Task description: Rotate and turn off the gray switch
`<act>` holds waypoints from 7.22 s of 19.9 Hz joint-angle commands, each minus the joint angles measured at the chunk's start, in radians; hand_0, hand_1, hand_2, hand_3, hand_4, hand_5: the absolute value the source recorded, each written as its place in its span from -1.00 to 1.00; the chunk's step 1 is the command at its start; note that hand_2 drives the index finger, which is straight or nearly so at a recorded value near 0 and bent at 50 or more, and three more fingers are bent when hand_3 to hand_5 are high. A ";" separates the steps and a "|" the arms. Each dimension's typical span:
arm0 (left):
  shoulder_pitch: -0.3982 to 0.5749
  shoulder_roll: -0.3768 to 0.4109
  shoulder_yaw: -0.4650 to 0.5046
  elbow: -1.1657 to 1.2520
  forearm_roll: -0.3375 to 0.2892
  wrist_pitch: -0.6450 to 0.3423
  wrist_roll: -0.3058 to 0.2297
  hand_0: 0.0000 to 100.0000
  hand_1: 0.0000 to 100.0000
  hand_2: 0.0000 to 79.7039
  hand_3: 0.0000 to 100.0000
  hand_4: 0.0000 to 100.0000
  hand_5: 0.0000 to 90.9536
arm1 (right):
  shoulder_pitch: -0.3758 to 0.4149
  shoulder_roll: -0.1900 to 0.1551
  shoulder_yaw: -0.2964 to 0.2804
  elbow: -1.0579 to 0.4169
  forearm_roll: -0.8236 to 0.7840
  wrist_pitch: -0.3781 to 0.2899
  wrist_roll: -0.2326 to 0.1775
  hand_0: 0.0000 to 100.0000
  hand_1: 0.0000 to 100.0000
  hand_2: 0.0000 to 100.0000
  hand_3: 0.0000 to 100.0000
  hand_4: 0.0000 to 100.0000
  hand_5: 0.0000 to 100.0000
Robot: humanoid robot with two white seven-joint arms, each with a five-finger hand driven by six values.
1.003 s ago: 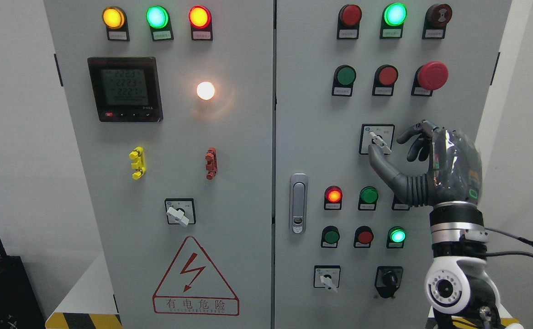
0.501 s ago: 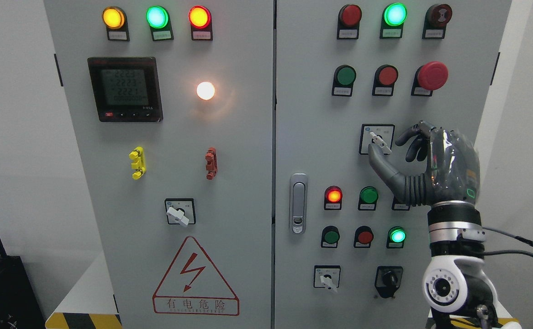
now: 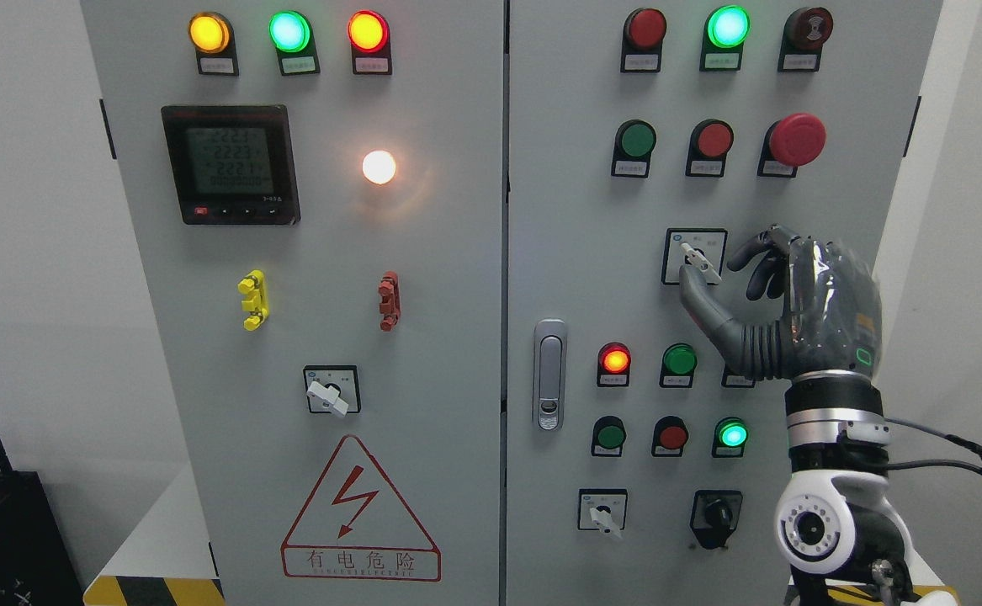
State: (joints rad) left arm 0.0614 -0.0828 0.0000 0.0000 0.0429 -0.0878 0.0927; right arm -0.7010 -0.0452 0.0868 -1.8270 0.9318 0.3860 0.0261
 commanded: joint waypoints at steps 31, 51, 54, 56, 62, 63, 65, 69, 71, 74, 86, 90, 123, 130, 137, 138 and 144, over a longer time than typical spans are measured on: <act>0.000 0.000 -0.002 0.014 0.000 0.000 0.001 -0.76 -0.22 -1.00 -1.00 -1.00 -1.00 | -0.023 0.004 0.022 0.023 0.018 0.021 0.000 -0.59 -0.08 0.24 0.77 0.76 1.00; 0.000 0.000 -0.002 0.014 0.000 0.000 0.001 -0.76 -0.22 -1.00 -1.00 -1.00 -1.00 | -0.025 0.005 0.027 0.023 0.016 0.021 0.000 -0.47 -0.12 0.30 0.81 0.78 1.00; 0.000 0.000 -0.002 0.014 0.000 0.000 -0.001 -0.76 -0.22 -1.00 -1.00 -1.00 -1.00 | -0.025 0.005 0.027 0.023 0.016 0.021 0.000 -0.45 -0.13 0.30 0.82 0.78 1.00; 0.000 0.000 -0.002 0.014 0.000 0.000 -0.001 -0.76 -0.22 -1.00 -1.00 -1.00 -1.00 | -0.025 0.005 0.027 0.023 0.016 0.021 0.000 -0.43 -0.14 0.31 0.83 0.78 1.00; 0.000 0.000 -0.002 0.014 0.000 0.000 0.001 -0.76 -0.22 -1.00 -1.00 -1.00 -1.00 | -0.031 0.007 0.037 0.031 0.016 0.021 0.000 -0.39 -0.15 0.32 0.83 0.79 1.00; 0.000 0.000 -0.002 0.014 0.000 0.000 0.001 -0.76 -0.22 -1.00 -1.00 -1.00 -1.00 | -0.031 0.007 0.037 0.031 0.016 0.021 0.000 -0.37 -0.15 0.32 0.83 0.79 1.00; 0.000 0.000 -0.002 0.014 0.000 0.000 0.001 -0.76 -0.22 -1.00 -1.00 -1.00 -1.00 | -0.031 0.007 0.039 0.031 0.016 0.021 0.000 -0.34 -0.16 0.32 0.84 0.79 1.00; 0.000 0.000 -0.002 0.014 0.000 0.000 0.001 -0.76 -0.22 -1.00 -1.00 -1.00 -1.00 | -0.031 0.007 0.040 0.031 0.016 0.021 0.000 -0.28 -0.18 0.33 0.84 0.79 1.00; 0.000 0.000 -0.002 0.014 0.000 0.000 -0.001 -0.76 -0.22 -1.00 -1.00 -1.00 -1.00 | -0.031 0.008 0.044 0.032 0.016 0.021 0.000 -0.28 -0.18 0.34 0.85 0.79 1.00; 0.000 0.000 -0.002 0.014 0.000 0.000 -0.001 -0.76 -0.22 -1.00 -1.00 -1.00 -1.00 | -0.031 0.011 0.045 0.032 0.016 0.021 0.000 -0.27 -0.17 0.34 0.86 0.79 1.00; 0.000 0.000 -0.002 0.014 0.000 0.000 0.001 -0.76 -0.22 -1.00 -1.00 -1.00 -1.00 | -0.031 0.013 0.045 0.032 0.016 0.021 0.000 -0.15 -0.18 0.38 0.89 0.81 1.00; 0.000 0.000 -0.002 0.014 0.000 0.000 0.001 -0.76 -0.22 -1.00 -1.00 -1.00 -1.00 | -0.031 0.013 0.047 0.034 0.016 0.021 0.000 -0.12 -0.18 0.38 0.90 0.81 1.00; 0.000 0.000 -0.002 0.014 0.000 0.000 0.001 -0.76 -0.22 -1.00 -1.00 -1.00 -1.00 | -0.041 0.022 0.056 0.051 0.015 0.021 -0.002 -0.03 -0.32 0.45 0.94 0.82 1.00; 0.000 0.000 -0.002 0.014 0.000 0.000 0.001 -0.76 -0.22 -1.00 -1.00 -1.00 -1.00 | -0.043 0.022 0.056 0.051 0.015 0.021 -0.002 0.00 -0.37 0.46 0.94 0.82 1.00; 0.000 0.000 -0.002 0.014 0.000 0.000 -0.001 -0.76 -0.22 -1.00 -1.00 -1.00 -1.00 | -0.040 0.021 0.056 0.048 0.015 0.017 -0.006 0.01 -0.37 0.46 0.94 0.82 1.00; 0.000 0.000 -0.002 0.014 0.000 0.000 0.001 -0.76 -0.22 -1.00 -1.00 -1.00 -1.00 | -0.040 0.021 0.054 0.046 0.015 0.016 -0.008 0.02 -0.37 0.46 0.94 0.82 1.00; 0.000 0.000 -0.002 0.014 0.000 0.000 0.001 -0.76 -0.22 -1.00 -1.00 -1.00 -1.00 | -0.038 0.015 0.054 0.041 0.015 0.011 -0.012 0.05 -0.36 0.45 0.95 0.82 1.00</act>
State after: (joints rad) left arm 0.0613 -0.0828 0.0000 0.0000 0.0430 -0.0879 0.0925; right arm -0.7407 -0.0001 0.1422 -1.7806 0.9465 0.3985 0.0159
